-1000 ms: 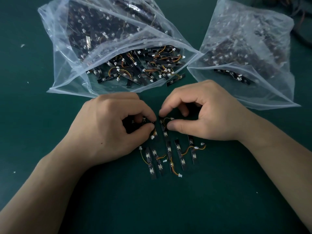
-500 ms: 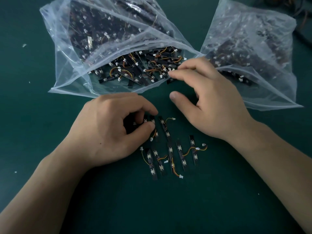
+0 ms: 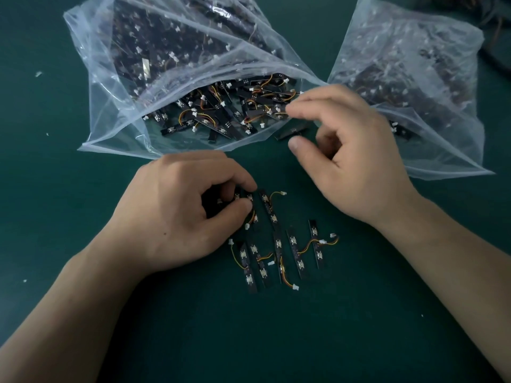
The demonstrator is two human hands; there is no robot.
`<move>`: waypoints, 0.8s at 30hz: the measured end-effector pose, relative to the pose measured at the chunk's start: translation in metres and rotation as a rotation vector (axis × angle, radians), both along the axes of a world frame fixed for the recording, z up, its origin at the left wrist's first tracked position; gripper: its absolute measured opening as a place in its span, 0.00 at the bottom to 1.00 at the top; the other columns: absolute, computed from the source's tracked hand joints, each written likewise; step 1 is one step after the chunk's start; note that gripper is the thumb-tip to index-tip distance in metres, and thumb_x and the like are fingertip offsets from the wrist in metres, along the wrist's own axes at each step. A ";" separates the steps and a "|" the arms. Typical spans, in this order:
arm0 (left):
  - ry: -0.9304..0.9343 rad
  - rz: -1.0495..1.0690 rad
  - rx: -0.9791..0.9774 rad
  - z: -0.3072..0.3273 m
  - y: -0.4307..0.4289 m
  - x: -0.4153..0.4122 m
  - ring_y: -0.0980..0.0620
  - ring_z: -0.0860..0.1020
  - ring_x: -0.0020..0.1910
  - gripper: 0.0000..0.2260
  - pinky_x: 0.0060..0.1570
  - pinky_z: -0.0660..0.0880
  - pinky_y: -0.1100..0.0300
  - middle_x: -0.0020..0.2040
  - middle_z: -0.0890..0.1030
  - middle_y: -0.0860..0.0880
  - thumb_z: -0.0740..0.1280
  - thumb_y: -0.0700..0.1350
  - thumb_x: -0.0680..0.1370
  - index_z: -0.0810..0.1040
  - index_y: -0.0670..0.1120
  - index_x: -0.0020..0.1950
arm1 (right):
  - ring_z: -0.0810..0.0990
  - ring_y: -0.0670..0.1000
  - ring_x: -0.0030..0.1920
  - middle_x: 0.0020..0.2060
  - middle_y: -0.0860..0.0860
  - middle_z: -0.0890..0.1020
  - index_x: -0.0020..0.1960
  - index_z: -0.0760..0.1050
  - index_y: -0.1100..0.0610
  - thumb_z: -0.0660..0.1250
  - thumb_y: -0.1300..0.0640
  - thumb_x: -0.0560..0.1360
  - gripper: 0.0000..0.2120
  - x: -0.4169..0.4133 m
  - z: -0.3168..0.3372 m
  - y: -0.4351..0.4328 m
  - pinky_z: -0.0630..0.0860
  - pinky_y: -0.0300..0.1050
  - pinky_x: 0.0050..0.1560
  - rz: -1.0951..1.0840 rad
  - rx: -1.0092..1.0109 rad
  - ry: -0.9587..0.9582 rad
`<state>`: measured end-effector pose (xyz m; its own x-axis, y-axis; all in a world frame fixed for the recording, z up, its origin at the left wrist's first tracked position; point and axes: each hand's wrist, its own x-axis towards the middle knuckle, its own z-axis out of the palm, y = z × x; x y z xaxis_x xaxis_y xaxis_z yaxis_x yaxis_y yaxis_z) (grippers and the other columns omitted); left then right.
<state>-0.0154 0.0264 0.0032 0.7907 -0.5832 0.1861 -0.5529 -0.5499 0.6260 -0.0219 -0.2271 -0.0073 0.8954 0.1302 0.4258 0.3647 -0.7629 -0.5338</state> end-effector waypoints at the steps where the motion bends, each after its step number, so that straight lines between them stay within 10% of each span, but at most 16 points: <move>1: 0.001 -0.002 -0.001 0.000 0.000 0.000 0.54 0.79 0.40 0.05 0.37 0.75 0.54 0.40 0.80 0.57 0.72 0.51 0.75 0.84 0.57 0.50 | 0.75 0.46 0.34 0.58 0.47 0.80 0.61 0.82 0.58 0.72 0.62 0.79 0.11 0.000 0.000 -0.001 0.71 0.33 0.45 -0.015 0.026 -0.033; 24: 0.022 -0.009 0.020 0.003 0.000 0.000 0.56 0.77 0.40 0.07 0.38 0.73 0.55 0.41 0.79 0.58 0.73 0.51 0.73 0.84 0.58 0.50 | 0.77 0.47 0.38 0.37 0.43 0.77 0.43 0.83 0.58 0.62 0.68 0.73 0.12 -0.003 0.007 0.004 0.72 0.46 0.39 0.172 0.041 0.113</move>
<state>-0.0156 0.0260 0.0064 0.7889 -0.5941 0.1570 -0.5442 -0.5569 0.6275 -0.0246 -0.2234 -0.0004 0.9039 0.2701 0.3317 0.4237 -0.6715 -0.6079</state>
